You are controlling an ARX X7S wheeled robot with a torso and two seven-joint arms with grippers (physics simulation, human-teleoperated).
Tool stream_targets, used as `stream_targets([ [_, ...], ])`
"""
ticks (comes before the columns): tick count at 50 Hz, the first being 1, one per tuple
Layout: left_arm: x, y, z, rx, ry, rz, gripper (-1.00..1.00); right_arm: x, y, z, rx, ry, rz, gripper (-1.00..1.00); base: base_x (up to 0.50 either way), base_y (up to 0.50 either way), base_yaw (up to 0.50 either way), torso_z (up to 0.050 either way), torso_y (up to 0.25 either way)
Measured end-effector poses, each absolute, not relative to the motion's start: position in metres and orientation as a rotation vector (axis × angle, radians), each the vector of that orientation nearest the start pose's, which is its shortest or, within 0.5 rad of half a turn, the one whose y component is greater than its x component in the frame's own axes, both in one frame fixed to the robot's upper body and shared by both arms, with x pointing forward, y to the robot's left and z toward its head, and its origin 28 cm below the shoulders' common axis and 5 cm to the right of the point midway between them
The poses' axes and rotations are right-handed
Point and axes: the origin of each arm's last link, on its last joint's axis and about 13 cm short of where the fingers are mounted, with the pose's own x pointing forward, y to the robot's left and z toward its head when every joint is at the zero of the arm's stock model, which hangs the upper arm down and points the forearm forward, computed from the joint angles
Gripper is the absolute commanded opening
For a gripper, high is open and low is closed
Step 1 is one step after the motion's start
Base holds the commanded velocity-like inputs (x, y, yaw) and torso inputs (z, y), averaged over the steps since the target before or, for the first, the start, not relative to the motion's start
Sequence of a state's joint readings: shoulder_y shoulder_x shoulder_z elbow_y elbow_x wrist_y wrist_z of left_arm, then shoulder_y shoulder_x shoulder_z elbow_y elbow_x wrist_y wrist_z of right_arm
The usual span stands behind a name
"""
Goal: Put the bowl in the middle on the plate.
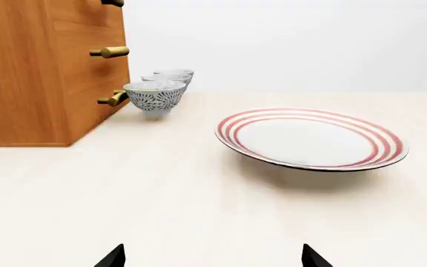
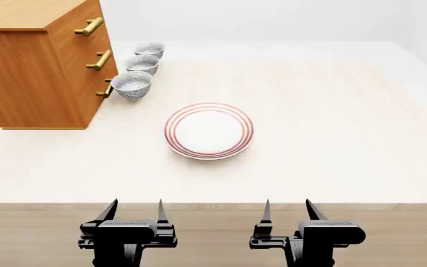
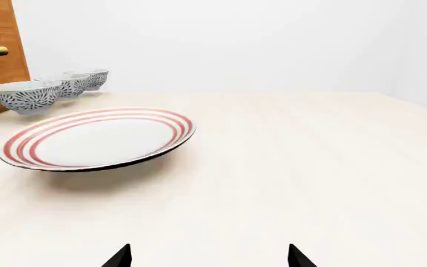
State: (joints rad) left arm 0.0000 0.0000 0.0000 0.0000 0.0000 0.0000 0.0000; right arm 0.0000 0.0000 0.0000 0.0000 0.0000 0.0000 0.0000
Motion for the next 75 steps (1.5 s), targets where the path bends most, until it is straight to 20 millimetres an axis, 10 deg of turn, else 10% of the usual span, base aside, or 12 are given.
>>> stream_targets([
  [16, 0.208, 0.207, 0.021, 0.028, -0.022, 0.014, 1.0, 0.208, -0.096, 0.022, -0.017, -0.014, -0.002, 1.0, 0.0, 0.0, 0.0, 0.0, 0.0],
  [45, 0.174, 0.211, 0.109, 0.033, -0.244, 0.052, 1.0, 0.179, -0.101, 0.114, -0.021, -0.255, -0.036, 1.0, 0.0, 0.0, 0.0, 0.0, 0.0],
  [75, 0.161, 0.21, 0.128, 0.035, -0.301, 0.042, 1.0, 0.168, -0.099, 0.132, 0.012, -0.311, -0.001, 1.0, 0.46, 0.0, 0.0, 0.0, 0.0],
])
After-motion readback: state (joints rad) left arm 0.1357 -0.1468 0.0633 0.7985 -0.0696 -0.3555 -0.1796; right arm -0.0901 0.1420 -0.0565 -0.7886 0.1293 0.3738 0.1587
